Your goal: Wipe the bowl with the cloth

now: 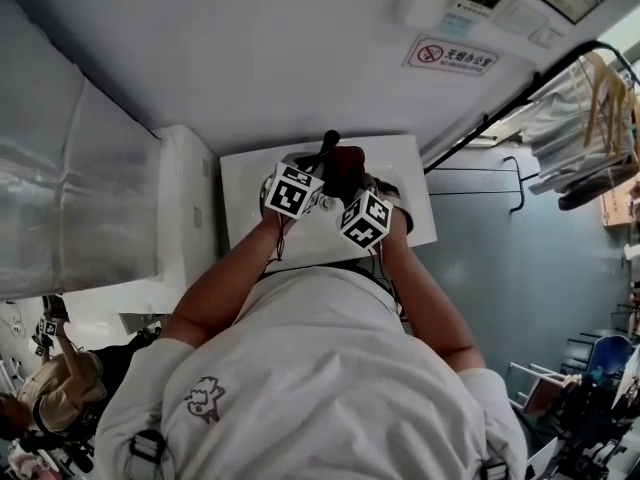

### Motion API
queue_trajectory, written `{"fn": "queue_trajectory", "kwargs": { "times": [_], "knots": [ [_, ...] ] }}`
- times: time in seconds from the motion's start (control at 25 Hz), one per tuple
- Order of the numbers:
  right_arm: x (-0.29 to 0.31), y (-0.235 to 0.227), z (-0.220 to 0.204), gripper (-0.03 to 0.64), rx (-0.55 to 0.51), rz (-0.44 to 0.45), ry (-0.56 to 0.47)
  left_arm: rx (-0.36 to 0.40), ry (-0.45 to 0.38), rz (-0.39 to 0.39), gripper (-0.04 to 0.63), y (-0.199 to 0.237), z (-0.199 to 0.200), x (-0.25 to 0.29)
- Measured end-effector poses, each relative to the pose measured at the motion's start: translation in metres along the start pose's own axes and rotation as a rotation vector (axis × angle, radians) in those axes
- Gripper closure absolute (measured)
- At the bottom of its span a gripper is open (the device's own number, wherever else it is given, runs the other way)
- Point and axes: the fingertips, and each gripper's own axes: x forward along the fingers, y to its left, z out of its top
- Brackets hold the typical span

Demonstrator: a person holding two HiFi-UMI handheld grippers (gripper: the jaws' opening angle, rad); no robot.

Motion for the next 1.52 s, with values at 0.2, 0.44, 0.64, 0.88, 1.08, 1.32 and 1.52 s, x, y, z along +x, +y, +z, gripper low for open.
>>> {"fn": "queue_trajectory", "kwargs": {
  "times": [0.2, 0.44, 0.64, 0.88, 1.08, 1.32, 1.52],
  "knots": [
    [-0.008, -0.04, 0.016, 0.565, -0.046, -0.139, 0.006, -0.022, -0.01, -0.066, 0.572, -0.022, 0.011, -0.003],
    [0.002, -0.007, 0.037, 0.565, -0.101, -0.057, -0.045, 0.0, -0.083, -0.042, 0.572, -0.019, 0.04, -0.012],
    [-0.002, 0.007, 0.034, 0.566, -0.095, 0.006, -0.044, 0.006, -0.069, -0.026, 0.572, -0.003, 0.035, -0.012],
    [-0.011, -0.036, 0.016, 0.565, -0.105, -0.104, 0.014, -0.023, -0.036, -0.023, 0.572, 0.003, 0.023, -0.008],
    [-0.014, -0.057, 0.034, 0.565, -0.153, -0.201, -0.003, -0.059, -0.071, -0.082, 0.574, -0.015, 0.039, -0.007],
    [-0.003, -0.02, 0.046, 0.565, -0.267, -0.104, -0.045, -0.05, -0.116, -0.076, 0.571, -0.01, 0.054, -0.013],
    [-0.01, 0.005, 0.043, 0.566, -0.266, -0.02, -0.078, 0.0, -0.103, -0.065, 0.569, 0.0, 0.052, -0.014]
  ]
}}
